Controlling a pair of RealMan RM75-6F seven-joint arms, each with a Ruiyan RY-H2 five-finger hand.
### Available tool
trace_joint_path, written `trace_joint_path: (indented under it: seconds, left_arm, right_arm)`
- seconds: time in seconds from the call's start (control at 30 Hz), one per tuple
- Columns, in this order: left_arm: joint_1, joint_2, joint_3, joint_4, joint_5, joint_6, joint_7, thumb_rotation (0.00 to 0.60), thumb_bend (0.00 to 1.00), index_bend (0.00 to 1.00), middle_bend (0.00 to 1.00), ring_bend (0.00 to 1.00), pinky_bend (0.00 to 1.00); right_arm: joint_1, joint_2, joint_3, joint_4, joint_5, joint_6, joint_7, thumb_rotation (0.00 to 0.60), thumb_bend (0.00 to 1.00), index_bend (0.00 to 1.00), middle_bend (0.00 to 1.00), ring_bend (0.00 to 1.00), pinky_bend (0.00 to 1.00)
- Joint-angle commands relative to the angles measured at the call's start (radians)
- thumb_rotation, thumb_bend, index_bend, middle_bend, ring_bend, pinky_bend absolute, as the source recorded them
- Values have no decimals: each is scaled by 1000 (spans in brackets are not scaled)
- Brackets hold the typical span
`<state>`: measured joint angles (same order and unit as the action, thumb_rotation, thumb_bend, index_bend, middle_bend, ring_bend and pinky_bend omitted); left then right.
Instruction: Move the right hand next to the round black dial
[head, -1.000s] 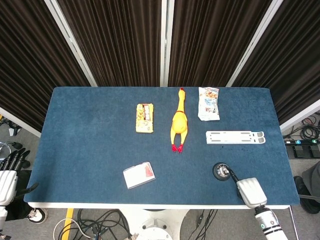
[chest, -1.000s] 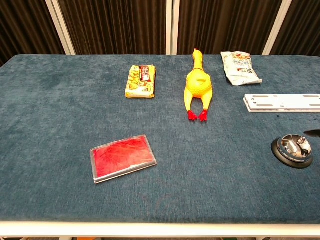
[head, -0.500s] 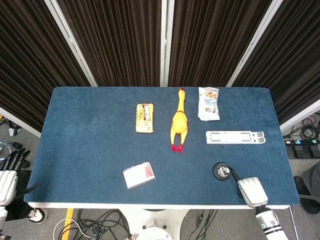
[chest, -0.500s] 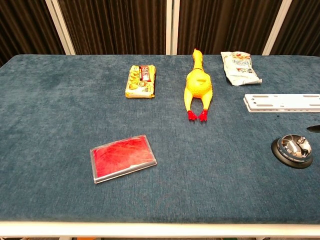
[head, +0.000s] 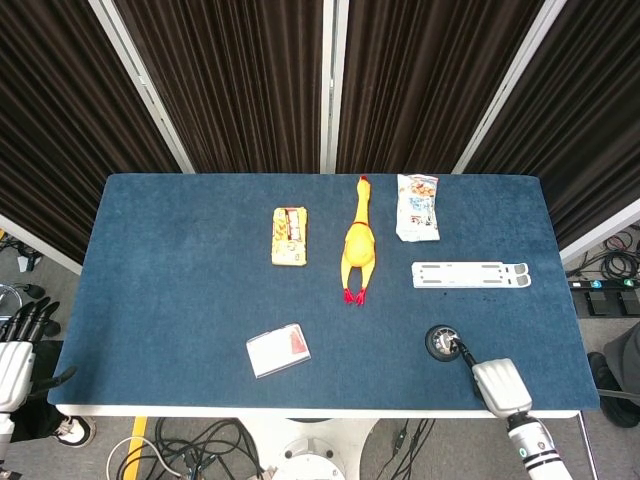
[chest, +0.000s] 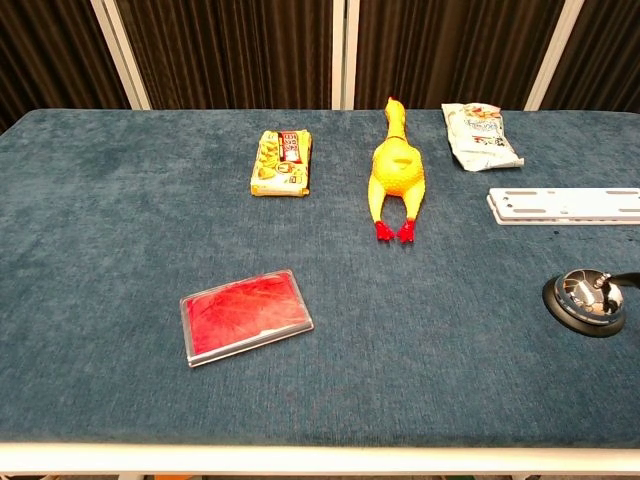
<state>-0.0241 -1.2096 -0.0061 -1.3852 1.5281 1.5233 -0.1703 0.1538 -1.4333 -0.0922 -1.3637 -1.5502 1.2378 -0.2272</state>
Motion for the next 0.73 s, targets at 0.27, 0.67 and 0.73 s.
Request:
trace_joint_path:
  seconds: [0.27,0.67,0.73]
  left_arm:
    - [-3,1,-1,-11,4,1,13,600,114,85,29,0,148]
    - [-7,28,-1,-64,15,6,49,600,114,85,29,0,148]
    - [-5,31,-1,-67,15,10,49,600,114,85,29,0,148]
  right_arm:
    - [-28,52,64,-13,-65,207,102,600,1000,0,879,837,714]
    - [-62,181,142,-88,83,208,198,600,96,0,16,8,24]
    - [-61,196,145,-101,85,202,245,600,42,0,0,0,0]
